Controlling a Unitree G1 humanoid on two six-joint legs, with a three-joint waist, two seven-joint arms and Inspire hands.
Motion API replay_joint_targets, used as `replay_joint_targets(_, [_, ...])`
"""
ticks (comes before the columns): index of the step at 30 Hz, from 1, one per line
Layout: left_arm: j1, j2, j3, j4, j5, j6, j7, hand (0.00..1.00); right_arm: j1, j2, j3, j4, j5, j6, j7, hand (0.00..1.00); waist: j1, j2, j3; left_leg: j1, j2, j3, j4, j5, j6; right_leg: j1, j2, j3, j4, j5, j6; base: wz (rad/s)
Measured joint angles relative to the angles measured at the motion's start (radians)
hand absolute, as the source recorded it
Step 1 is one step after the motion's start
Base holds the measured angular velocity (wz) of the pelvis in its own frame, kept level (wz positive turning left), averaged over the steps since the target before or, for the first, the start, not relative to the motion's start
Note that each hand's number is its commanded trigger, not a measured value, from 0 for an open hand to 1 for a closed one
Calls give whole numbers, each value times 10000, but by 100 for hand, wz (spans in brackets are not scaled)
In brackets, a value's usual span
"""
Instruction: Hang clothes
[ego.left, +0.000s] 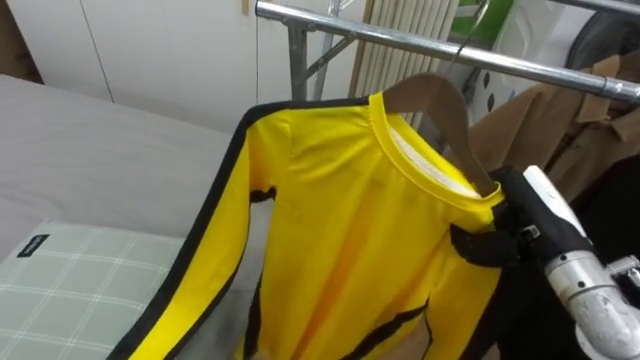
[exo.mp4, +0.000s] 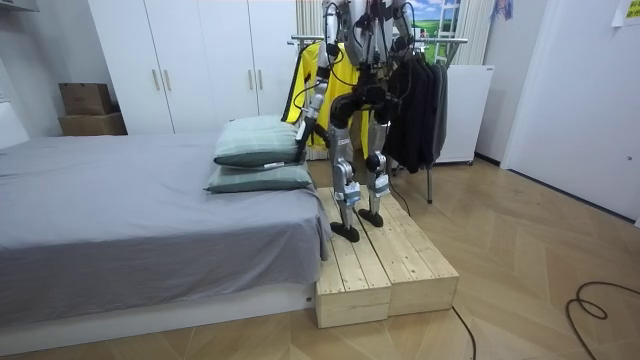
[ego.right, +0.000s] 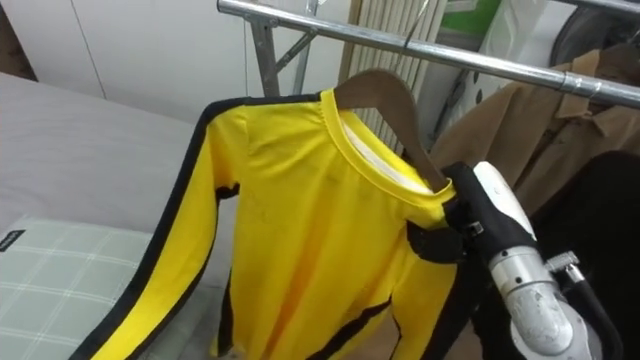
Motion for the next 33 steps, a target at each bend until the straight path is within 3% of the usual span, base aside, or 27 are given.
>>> replay_joint_targets(3, [24, 84, 4, -90, -1, -29, -205, 0, -468, -44, 2, 751, 417, 8, 121, 100, 11, -4, -1, -3, -12, -109, -17, 2, -2, 50, -9, -62, -58, -1, -1, 6])
replay_joint_targets(5, [172, 86, 5, -372, 8, -27, -307, 0, -619, -282, 9, 836, 820, 196, 294, 100, 87, -3, -1, 0, -12, -121, -29, 2, -2, 71, -11, -76, -107, 1, -3, 2])
replay_joint_targets(14, [205, 95, 129, -599, 1014, -26, -555, 0, -937, -835, 8, 906, 1148, 221, 1080, 100, 167, 24, 11, -4, -40, -453, -15, 2, -2, 238, -79, -343, -223, -34, -23, 9])
replay_joint_targets(20, [232, 105, 198, -688, 1052, -26, -683, 0, -1579, -1193, 4, 1711, 1172, 360, 1667, 100, 130, 90, 21, 14, -21, -571, 6, 1, -3, 364, -86, -467, -328, -30, -38, 6])
replay_joint_targets(26, [384, 141, 218, -869, 1092, -27, -907, 0, -2373, -1306, 5, 3106, 1789, 560, 2114, 100, 214, 57, -1, 41, -29, -598, -4, 2, -6, 359, -94, -522, -265, -77, -70, 0])
replay_joint_targets(33, [478, 156, 439, -968, 1082, -27, -1022, 0, -2453, -1585, 5, 3412, 1960, 664, 2685, 100, 199, -22, -22, 91, -32, -585, -33, 5, -10, 357, -88, -521, -158, -113, -85, 0])
